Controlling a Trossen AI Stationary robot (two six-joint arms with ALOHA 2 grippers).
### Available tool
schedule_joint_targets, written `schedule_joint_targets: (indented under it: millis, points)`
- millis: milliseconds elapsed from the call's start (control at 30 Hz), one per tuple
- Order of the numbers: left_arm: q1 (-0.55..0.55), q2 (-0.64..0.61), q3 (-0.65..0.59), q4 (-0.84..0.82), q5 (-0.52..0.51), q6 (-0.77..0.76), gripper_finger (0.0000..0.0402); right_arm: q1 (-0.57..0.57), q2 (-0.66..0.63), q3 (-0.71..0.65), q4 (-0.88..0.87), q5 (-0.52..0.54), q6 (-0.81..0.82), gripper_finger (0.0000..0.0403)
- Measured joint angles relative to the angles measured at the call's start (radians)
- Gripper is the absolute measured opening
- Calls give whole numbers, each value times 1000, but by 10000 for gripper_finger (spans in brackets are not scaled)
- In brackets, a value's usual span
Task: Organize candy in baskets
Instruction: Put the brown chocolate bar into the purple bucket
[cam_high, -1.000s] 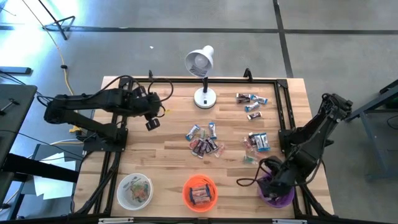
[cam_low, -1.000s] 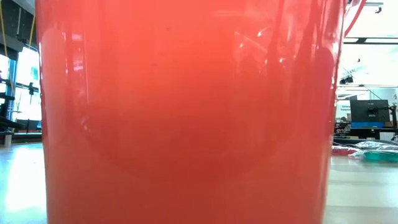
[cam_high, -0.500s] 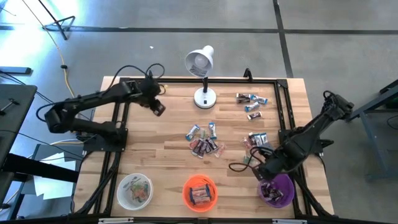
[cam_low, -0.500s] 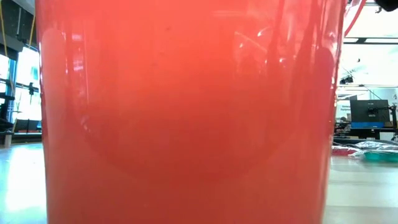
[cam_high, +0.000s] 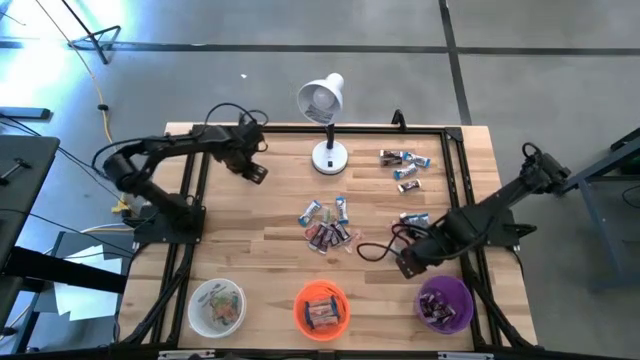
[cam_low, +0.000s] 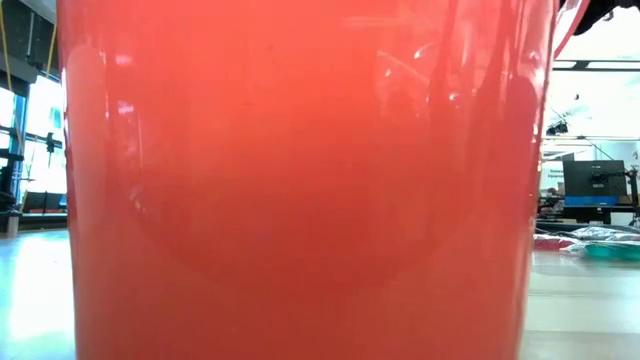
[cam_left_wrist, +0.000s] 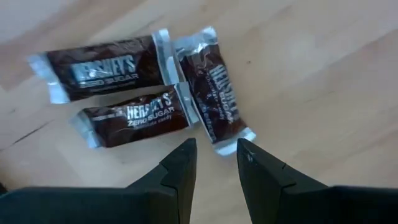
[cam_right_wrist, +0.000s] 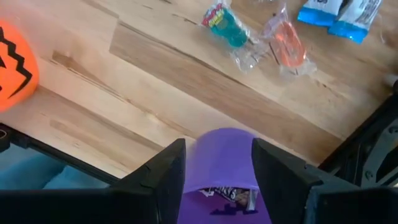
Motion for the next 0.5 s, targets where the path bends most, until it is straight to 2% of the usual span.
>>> schedule_joint_targets:
  millis: [233,500]
  points:
    - [-10,93,0,50,2,42,104,-45,0,0,3,-16,-38,177]
    - [-10,78,0,59,3,60,104,-76,0,0,4,-27,-61,177]
